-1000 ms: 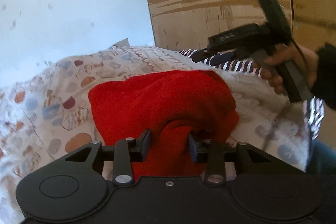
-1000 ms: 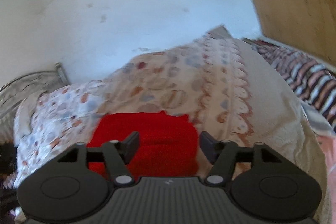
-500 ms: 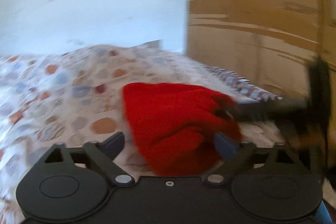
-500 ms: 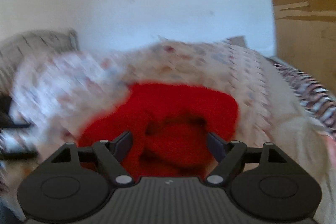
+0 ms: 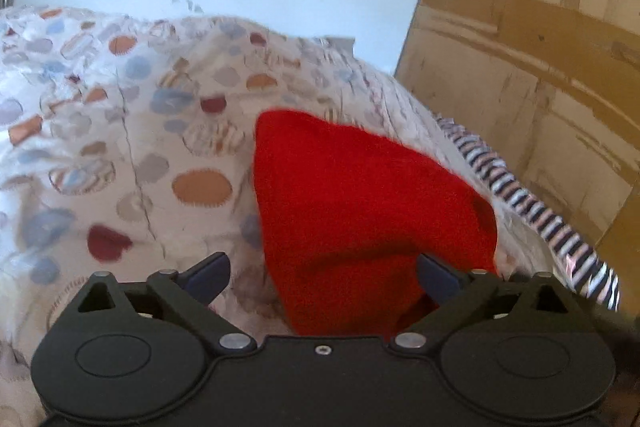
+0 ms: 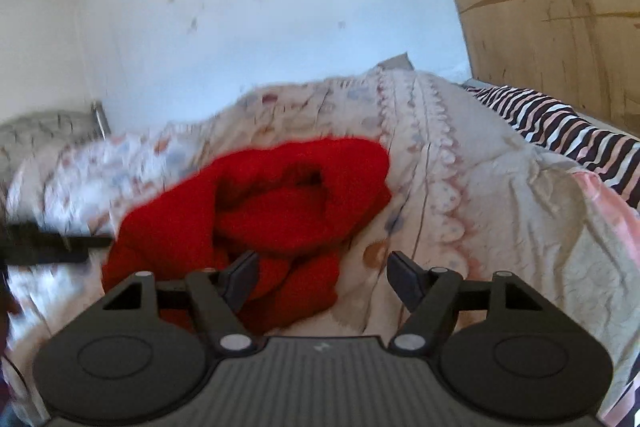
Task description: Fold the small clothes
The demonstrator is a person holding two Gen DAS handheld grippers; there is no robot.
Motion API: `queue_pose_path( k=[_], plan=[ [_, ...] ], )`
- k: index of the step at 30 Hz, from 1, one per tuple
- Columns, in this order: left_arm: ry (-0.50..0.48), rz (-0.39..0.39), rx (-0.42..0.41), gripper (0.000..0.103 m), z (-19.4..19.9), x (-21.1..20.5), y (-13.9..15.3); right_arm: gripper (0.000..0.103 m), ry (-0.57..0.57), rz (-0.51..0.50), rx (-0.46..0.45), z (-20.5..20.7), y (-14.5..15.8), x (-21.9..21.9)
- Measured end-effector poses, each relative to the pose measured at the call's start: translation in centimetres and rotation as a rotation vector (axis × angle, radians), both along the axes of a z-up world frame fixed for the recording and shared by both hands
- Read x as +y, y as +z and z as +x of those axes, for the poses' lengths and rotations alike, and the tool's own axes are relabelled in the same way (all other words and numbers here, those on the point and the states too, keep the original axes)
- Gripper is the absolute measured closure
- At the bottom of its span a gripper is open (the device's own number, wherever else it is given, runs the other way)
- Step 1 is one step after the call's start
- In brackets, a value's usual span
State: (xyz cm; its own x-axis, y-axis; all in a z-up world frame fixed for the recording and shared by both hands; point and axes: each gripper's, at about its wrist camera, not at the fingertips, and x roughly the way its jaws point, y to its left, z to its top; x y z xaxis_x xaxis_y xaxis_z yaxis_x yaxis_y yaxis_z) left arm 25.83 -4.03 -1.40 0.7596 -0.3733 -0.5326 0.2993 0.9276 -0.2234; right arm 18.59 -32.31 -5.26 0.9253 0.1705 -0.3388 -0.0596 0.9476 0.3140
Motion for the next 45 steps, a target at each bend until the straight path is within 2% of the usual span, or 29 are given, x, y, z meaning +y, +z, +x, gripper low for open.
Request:
queue_pose_path(
  k=[2, 5, 8, 11, 13, 14, 15, 17, 19, 20, 23, 26, 30, 33, 37, 42, 43, 44, 45],
  plan=[
    [-0.006, -0.028, 0.031, 0.013, 0.0, 0.5, -1.1, 0.040, 0.030, 0.058, -0.010, 0.1, 0.7, -1.0],
    [-0.025, -0.083, 0.029, 0.024, -0.6, 1.1, -1.7, 0.041, 0.107, 0.175, -0.014, 0.8, 1.6, -2.1],
    [-0.072, 0.000, -0.105, 0.025, -2.8, 0.4, -1.3, 0.040, 0.187, 0.257, -0.008, 1.9, 2.2, -2.2],
    [-0.126, 0.110, -0.214, 0.025, -4.4, -0.7, -1.2, 0.040, 0.269, 0.256, 0.042, 3.9, 2.3, -1.2],
    [-0.173, 0.180, -0.237, 0.026, -4.6, -1.6, -1.4, 0.040, 0.309, 0.248, 0.062, 5.0, 2.2, -0.4],
    [-0.191, 0.206, -0.245, 0.032, -4.7, -2.0, -1.5, 0.045, 0.322, 0.250, 0.071, 5.6, 2.1, -0.2],
    [-0.210, 0.235, -0.254, 0.035, -4.7, -2.5, -1.6, 0.061, 0.326, 0.253, 0.080, 6.1, 2.0, 0.0],
    [-0.223, 0.296, -0.256, 0.052, -4.0, -3.4, -2.0, 0.086, 0.346, 0.263, 0.083, 6.9, 2.0, 0.1],
    [-0.211, 0.355, -0.277, 0.056, -3.5, -4.1, -2.3, 0.096, 0.344, 0.274, 0.075, 7.3, 2.3, 0.1],
    [-0.212, 0.372, -0.291, 0.064, -3.4, -4.4, -2.3, 0.096, 0.340, 0.277, 0.065, 7.3, 2.5, 0.1],
    [-0.201, 0.370, -0.310, 0.077, -3.5, -4.5, -2.0, 0.097, 0.295, 0.259, 0.021, 7.4, 3.5, -0.1],
    [-0.211, 0.334, -0.328, 0.082, -4.3, -3.6, -2.1, 0.098, 0.266, 0.260, -0.013, 7.4, 4.3, -0.7],
    [-0.229, 0.347, -0.364, 0.084, -5.5, -2.7, -3.1, 0.098, 0.263, 0.246, 0.000, 7.1, 3.8, -0.3],
    [-0.248, 0.360, -0.370, 0.085, -6.0, -2.2, -4.2, 0.098, 0.249, 0.285, 0.050, 6.2, 1.9, -0.4],
    [-0.266, 0.344, -0.367, 0.084, -6.1, -1.7, -4.8, 0.098, 0.220, 0.261, 0.085, 4.3, -0.8, 0.1],
    [-0.262, 0.311, -0.348, 0.077, -5.9, -1.4, -4.2, 0.095, 0.217, 0.254, 0.054, 3.7, -0.5, 0.3],
    [-0.261, 0.297, -0.340, 0.073, -6.0, -1.2, -4.0, 0.093, 0.218, 0.243, 0.048, 3.7, -0.1, 0.2],
    [-0.258, 0.272, -0.334, 0.067, -6.1, -0.9, -3.7, 0.086, 0.211, 0.221, 0.038, 3.5, 0.4, 0.2],
    [-0.262, 0.247, -0.328, 0.060, -6.3, -0.4, -3.4, 0.070, 0.204, 0.200, 0.023, 3.3, 1.0, 0.0]
  ],
)
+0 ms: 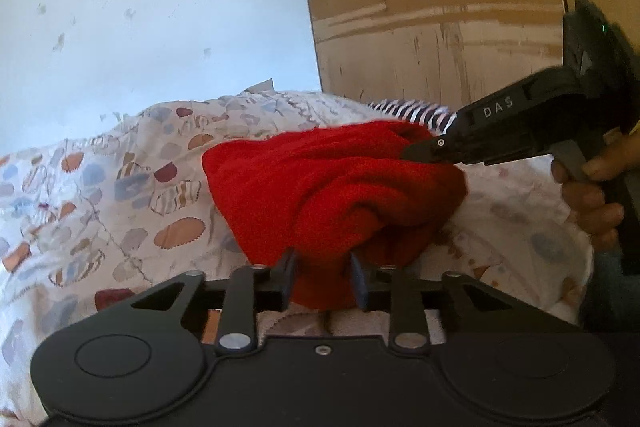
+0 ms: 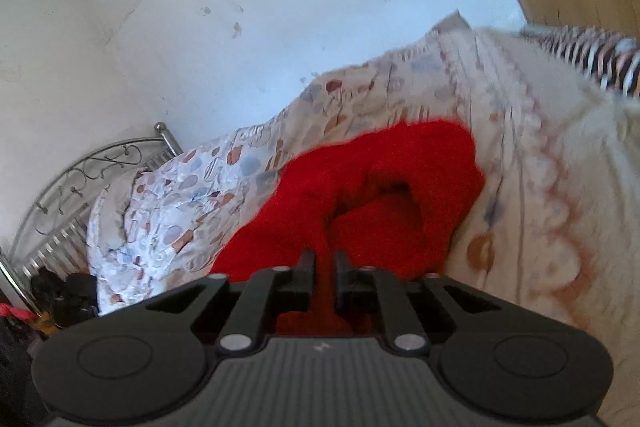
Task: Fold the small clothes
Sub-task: 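Press the folded red sweater bundle down with the left gripper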
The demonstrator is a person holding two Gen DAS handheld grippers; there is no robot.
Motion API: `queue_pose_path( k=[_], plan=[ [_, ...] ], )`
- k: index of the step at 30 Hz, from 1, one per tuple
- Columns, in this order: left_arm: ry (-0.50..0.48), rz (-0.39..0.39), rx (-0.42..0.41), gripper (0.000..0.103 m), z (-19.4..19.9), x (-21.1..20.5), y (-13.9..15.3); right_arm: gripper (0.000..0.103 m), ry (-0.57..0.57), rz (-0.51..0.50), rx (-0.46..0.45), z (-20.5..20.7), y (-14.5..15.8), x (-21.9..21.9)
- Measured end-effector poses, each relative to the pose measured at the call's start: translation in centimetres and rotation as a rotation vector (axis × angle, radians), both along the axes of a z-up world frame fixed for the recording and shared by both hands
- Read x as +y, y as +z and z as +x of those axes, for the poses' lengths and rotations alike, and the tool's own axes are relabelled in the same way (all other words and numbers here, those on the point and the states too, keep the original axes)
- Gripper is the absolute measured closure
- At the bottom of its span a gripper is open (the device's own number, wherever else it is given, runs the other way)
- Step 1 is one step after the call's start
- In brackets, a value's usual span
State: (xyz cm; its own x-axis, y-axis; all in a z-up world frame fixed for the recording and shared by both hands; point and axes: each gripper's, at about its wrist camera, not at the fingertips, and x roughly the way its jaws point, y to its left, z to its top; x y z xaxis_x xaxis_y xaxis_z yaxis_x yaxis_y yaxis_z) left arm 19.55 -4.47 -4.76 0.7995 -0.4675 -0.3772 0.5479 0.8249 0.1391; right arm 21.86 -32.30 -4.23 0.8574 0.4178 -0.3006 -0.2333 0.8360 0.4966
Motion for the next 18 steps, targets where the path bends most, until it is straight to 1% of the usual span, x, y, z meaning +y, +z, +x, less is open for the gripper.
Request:
queue_pose_path(
  k=[1, 2, 3, 4, 5, 6, 7, 8, 10, 11, 12, 15, 16, 18],
  plan=[
    [-0.005, -0.022, 0.010, 0.044, -0.1, 0.4, 0.3, 0.061, -0.008, -0.011, -0.017, -0.2, 0.5, -0.2],
    [-0.003, -0.042, 0.013, 0.032, -0.3, 0.7, 0.7, 0.047, -0.019, -0.018, -0.041, -0.5, 1.1, -0.6],
    [0.006, -0.069, 0.014, 0.028, -0.4, 1.1, 1.1, 0.037, -0.030, -0.021, -0.059, -0.6, 1.5, -0.9],
    [0.013, -0.095, 0.020, 0.026, -0.4, 1.3, 1.5, 0.033, -0.047, -0.025, -0.070, -0.4, 2.0, -1.4],
    [0.020, -0.117, 0.031, 0.023, -0.2, 1.5, 2.0, 0.026, -0.071, -0.029, -0.071, 0.0, 2.4, -1.8],
    [0.038, -0.143, 0.043, 0.020, 0.3, 1.7, 2.4, 0.018, -0.106, -0.029, -0.057, 0.7, 2.7, -2.3],
    [0.061, -0.164, 0.049, 0.013, 0.8, 1.8, 2.8, 0.016, -0.140, -0.022, -0.037, 1.6, 2.8, -2.7],
    [0.100, -0.197, 0.054, 0.007, 1.6, 1.9, 3.3, 0.014, -0.170, -0.005, -0.018, 2.5, 2.8, -3.3],
    [0.161, -0.256, 0.062, 0.002, 3.1, 2.0, 4.3, 0.014, -0.217, 0.049, 0.030, 4.9, 2.4, -4.6],
    [0.190, -0.281, 0.076, 0.001, 4.1, 2.0, 4.7, 0.015, -0.225, 0.074, 0.052, 6.3, 2.1, -5.1],
    [0.217, -0.304, 0.095, 0.001, 5.1, 1.9, 5.1, 0.018, -0.231, 0.087, 0.069, 7.6, 1.9, -5.5],
    [0.279, -0.378, 0.171, 0.001, 8.6, 1.8, 5.6, 0.025, -0.217, 0.082, 0.102, 10.4, 0.8, -5.8],
    [0.301, -0.392, 0.207, 0.001, 9.9, 1.6, 5.5, 0.027, -0.206, 0.082, 0.114, 11.1, 0.3, -5.7],
    [0.312, -0.391, 0.260, 0.002, 11.8, 1.1, 5.0, 0.036, -0.180, 0.077, 0.127, 11.8, -0.7, -5.4]
  ],
)
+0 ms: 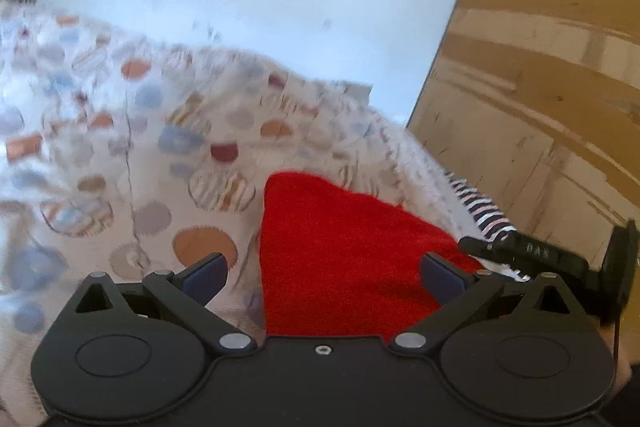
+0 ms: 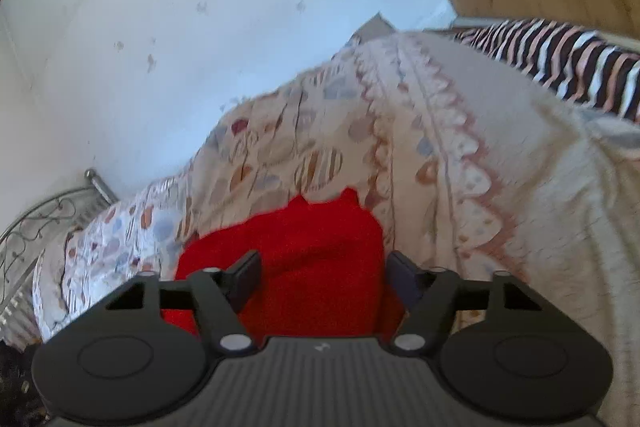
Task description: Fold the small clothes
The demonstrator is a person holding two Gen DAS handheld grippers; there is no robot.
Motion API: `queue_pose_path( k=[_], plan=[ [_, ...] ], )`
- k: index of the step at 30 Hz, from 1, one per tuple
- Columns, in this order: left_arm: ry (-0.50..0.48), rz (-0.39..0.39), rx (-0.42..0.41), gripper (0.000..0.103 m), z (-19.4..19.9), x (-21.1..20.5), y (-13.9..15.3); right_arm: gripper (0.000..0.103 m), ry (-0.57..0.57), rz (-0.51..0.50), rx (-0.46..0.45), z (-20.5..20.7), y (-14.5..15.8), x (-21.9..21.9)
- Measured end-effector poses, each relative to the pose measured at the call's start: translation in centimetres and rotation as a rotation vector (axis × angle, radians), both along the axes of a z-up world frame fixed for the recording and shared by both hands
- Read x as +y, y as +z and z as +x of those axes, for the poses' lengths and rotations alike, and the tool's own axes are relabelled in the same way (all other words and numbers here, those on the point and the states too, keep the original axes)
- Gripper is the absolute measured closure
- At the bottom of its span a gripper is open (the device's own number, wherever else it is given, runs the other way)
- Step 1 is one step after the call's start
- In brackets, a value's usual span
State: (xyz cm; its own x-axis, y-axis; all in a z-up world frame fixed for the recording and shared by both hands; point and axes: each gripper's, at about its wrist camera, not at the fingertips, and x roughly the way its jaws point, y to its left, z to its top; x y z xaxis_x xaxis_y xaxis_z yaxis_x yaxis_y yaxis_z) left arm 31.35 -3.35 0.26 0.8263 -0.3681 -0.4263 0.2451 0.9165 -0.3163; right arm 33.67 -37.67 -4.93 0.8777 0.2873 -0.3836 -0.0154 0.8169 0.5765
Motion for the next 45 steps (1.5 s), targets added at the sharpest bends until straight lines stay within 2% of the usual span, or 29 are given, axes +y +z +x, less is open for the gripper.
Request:
queue_pose_path(
  k=[4, 8, 14, 34, 39, 42, 45],
  plan=[
    [-0.051, 0.085, 0.100, 0.004, 1.6, -1.6, -2.4, 0.044, 0.010, -0.077, -0.011, -0.4, -2.4, 1.2],
    [-0.067, 0.095, 0.084, 0.003, 0.5, -2.0, -4.4, 0.047, -0.002, -0.063, -0.041, -1.5, -3.5, 0.8],
    [-0.066, 0.120, 0.069, 0.003, 0.1, -2.6, -5.0, 0.047, 0.000, -0.044, -0.042, -1.3, -3.8, 0.4],
    [-0.078, 0.078, 0.092, 0.003, 0.6, -2.0, -4.8, 0.046, 0.001, -0.039, -0.041, -1.1, -3.8, 0.3],
    [-0.127, 0.038, 0.130, 0.003, 2.0, -0.9, -3.7, 0.039, 0.015, -0.049, -0.040, -1.0, -2.9, 0.4],
    [-0.148, -0.015, 0.144, 0.002, 3.2, 0.3, -3.0, 0.035, 0.026, -0.027, -0.050, -0.7, -2.5, 0.0],
    [-0.148, -0.049, 0.157, 0.001, 4.3, 0.9, -2.6, 0.037, 0.032, -0.042, -0.069, 0.0, -1.9, -0.2]
  ],
)
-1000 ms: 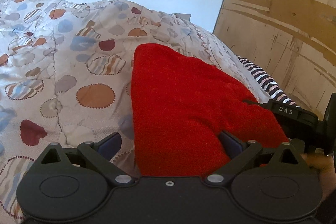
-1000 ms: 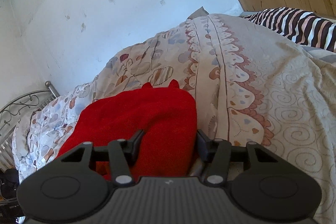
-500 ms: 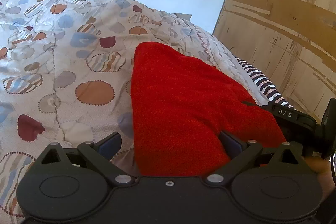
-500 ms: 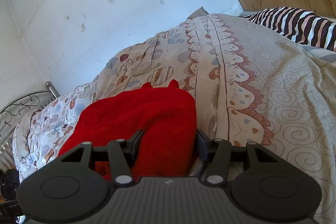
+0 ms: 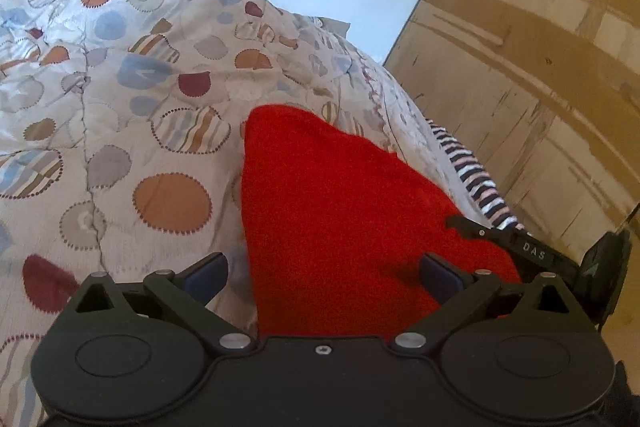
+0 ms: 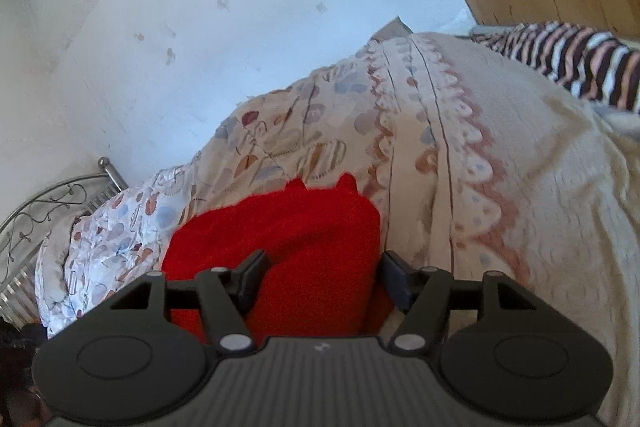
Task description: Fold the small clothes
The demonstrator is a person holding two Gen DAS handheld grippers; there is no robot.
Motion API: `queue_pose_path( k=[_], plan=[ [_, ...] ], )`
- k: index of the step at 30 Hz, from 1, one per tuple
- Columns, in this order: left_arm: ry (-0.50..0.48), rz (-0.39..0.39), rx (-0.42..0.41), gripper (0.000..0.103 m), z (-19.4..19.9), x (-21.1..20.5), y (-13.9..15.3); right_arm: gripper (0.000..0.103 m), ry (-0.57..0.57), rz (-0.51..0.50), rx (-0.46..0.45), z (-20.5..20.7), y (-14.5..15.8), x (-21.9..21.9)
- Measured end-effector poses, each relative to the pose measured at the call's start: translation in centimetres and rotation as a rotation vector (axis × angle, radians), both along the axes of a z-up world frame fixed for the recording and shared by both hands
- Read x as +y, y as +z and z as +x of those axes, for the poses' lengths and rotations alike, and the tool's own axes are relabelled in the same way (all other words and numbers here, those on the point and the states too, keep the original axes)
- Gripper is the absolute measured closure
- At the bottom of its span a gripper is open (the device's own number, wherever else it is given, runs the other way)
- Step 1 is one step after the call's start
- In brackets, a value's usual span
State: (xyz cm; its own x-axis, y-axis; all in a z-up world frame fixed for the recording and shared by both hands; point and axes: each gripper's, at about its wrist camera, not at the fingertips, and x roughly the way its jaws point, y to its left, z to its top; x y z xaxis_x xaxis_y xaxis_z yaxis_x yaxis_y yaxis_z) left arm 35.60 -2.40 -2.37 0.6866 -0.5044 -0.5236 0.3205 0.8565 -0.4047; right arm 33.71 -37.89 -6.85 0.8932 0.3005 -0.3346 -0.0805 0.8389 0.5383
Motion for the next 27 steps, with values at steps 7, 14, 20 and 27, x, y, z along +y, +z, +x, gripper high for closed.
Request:
queue_pose_path(
  k=[7, 14, 20, 27],
  plan=[
    [0.005, 0.052, 0.044, 0.001, 1.1, -1.3, -1.2, 0.084, -0.007, -0.232, -0.128, -1.0, 2.3, 3.1],
    [0.019, -0.002, 0.057, 0.001, 0.6, -0.4, -2.4, 0.084, 0.054, -0.386, -0.297, -4.8, 3.3, 7.4],
    [0.019, 0.017, 0.053, 0.001, 0.5, -0.6, -2.2, 0.084, 0.048, -0.387, -0.308, -4.6, 3.7, 6.7],
    [0.019, 0.022, 0.054, 0.001, 0.4, -0.6, -2.0, 0.083, -0.031, -0.232, -0.102, 0.3, 2.1, -0.4]
  ],
)
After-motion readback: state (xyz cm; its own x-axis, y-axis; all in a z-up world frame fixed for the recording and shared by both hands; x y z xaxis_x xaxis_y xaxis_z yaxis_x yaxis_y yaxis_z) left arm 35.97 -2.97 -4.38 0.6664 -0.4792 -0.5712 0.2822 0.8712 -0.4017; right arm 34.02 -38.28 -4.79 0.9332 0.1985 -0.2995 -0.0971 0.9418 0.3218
